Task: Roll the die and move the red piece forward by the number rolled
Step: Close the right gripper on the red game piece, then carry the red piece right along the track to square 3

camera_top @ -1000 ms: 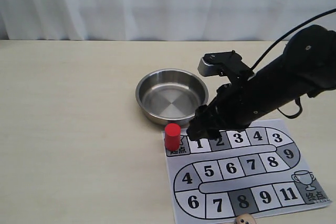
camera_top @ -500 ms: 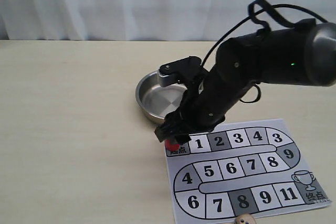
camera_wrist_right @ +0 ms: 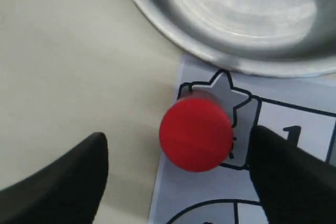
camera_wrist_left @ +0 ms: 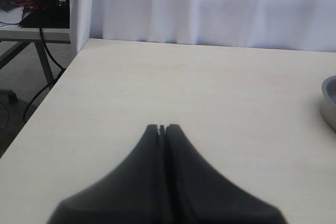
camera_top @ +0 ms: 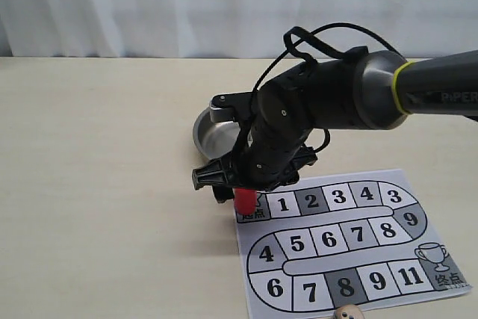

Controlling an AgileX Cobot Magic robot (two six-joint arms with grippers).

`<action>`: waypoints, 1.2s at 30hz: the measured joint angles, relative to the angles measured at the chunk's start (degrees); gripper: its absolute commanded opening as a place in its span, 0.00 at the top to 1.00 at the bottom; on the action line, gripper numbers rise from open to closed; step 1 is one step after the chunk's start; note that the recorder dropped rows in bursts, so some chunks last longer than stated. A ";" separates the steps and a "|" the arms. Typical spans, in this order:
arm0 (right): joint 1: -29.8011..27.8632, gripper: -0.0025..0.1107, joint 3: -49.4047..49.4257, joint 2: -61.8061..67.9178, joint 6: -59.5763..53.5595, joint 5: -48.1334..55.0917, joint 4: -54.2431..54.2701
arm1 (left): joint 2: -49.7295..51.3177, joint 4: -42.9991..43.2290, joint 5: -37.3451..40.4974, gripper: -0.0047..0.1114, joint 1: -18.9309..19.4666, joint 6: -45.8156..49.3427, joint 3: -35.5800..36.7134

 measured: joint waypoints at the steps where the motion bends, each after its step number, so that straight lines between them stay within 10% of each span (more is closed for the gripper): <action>1: 0.00 0.36 -0.04 0.00 1.16 -0.13 -0.87 | 0.00 0.00 0.00 0.96 0.00 0.00 0.00; 22: 0.00 0.94 -0.13 1.57 7.58 -1.90 -5.45 | 0.00 0.00 0.00 0.96 0.00 0.00 0.00; 36: 0.00 0.94 1.16 -4.59 6.38 7.74 -18.38 | 0.00 0.00 0.00 0.96 0.00 0.00 0.00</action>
